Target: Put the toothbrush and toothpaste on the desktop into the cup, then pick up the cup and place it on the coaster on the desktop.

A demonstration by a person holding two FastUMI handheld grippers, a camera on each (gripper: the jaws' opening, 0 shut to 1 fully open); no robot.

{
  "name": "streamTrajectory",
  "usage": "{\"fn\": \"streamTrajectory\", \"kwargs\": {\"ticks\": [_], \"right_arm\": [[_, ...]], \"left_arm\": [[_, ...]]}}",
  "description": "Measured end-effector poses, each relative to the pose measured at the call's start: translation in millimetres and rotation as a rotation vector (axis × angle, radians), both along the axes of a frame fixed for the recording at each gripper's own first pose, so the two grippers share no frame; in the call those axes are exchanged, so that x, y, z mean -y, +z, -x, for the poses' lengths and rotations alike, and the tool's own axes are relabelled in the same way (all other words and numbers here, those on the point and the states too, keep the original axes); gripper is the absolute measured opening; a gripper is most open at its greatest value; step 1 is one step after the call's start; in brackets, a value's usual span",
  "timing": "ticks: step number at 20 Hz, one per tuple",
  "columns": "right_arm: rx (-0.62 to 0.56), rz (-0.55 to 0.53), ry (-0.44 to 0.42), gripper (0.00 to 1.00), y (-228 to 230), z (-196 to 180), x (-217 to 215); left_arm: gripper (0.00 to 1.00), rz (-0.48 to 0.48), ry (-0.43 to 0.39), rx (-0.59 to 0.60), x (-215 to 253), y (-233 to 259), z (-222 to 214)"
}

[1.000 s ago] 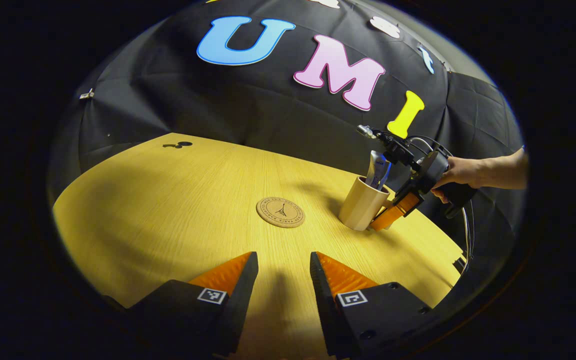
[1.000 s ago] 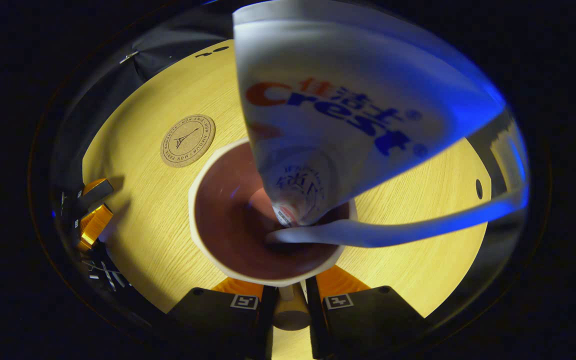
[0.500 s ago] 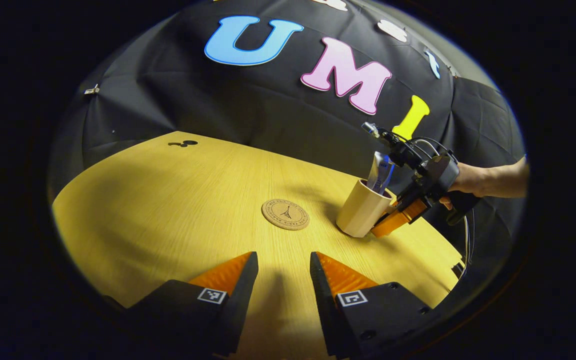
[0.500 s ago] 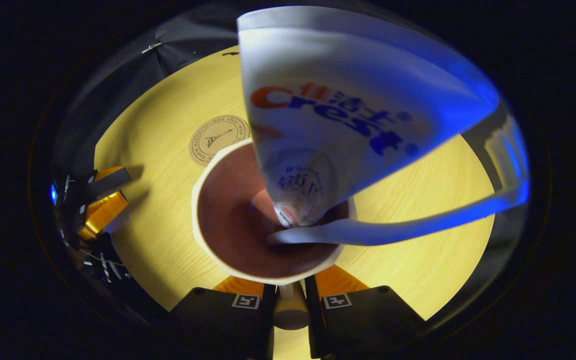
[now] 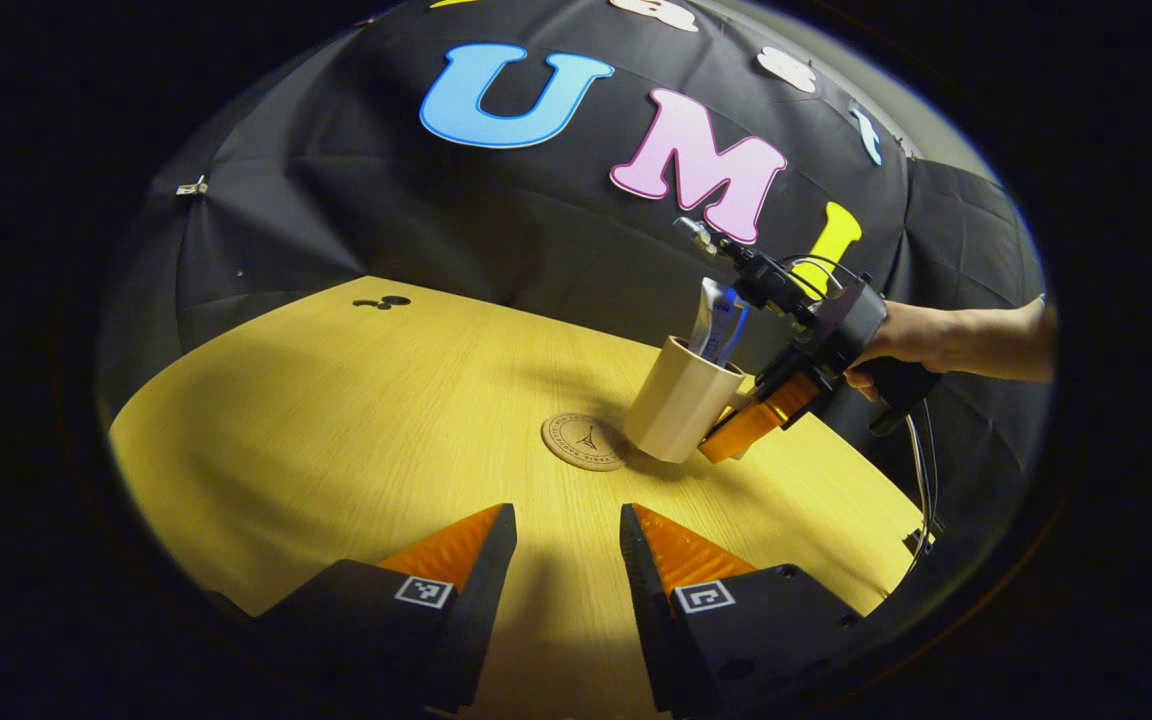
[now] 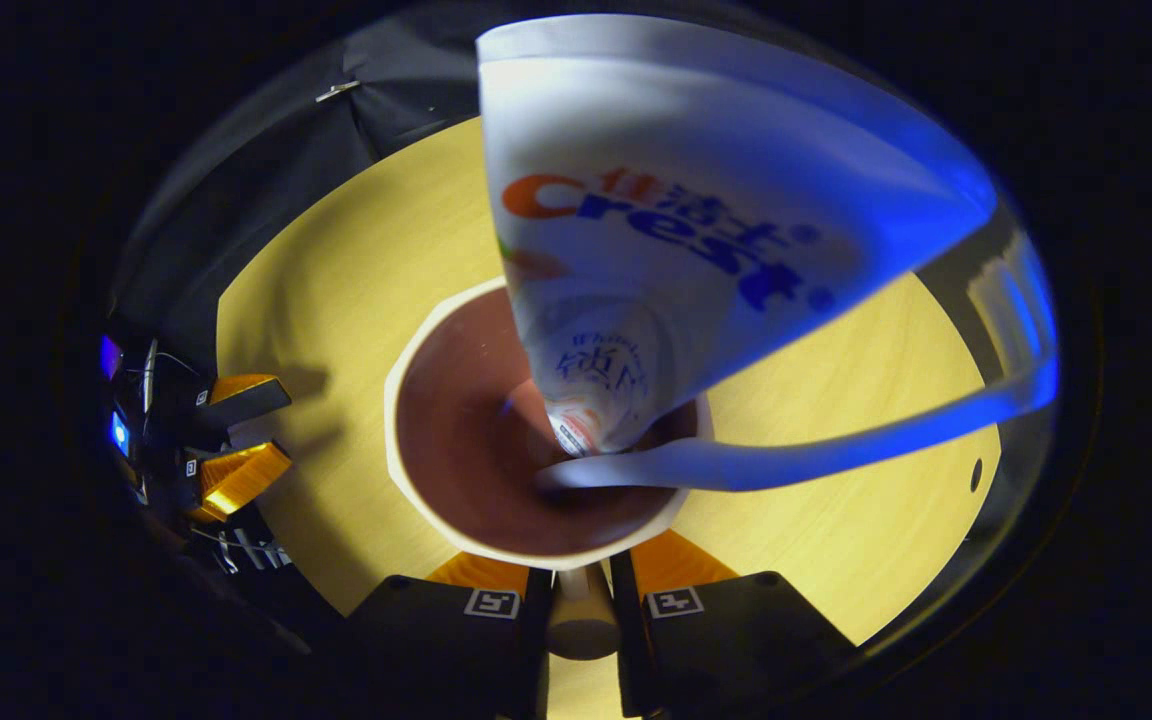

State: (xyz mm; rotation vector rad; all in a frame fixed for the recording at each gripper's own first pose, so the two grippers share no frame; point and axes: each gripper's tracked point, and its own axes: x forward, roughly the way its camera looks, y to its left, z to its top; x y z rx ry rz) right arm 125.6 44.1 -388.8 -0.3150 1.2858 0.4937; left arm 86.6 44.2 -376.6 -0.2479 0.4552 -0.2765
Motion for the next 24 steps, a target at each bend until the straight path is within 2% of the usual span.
{"fn": "streamTrajectory", "kwargs": {"ticks": [10,20,24], "right_arm": [[-0.016,0.011,0.059,0.31,-21.3,-30.4,-50.1],[-0.027,0.056,0.071,0.31,-25.3,-30.7,-44.6],[-0.011,0.064,0.101,0.32,-28.2,-32.3,-44.5]], "left_arm": [[0.66,0.047,0.055,0.003,-27.8,1.9,-4.6],[0.66,0.058,0.067,-0.006,-36.1,-3.1,-11.3],[0.66,0.053,0.060,-0.007,-33.6,-1.3,-14.2]]}}
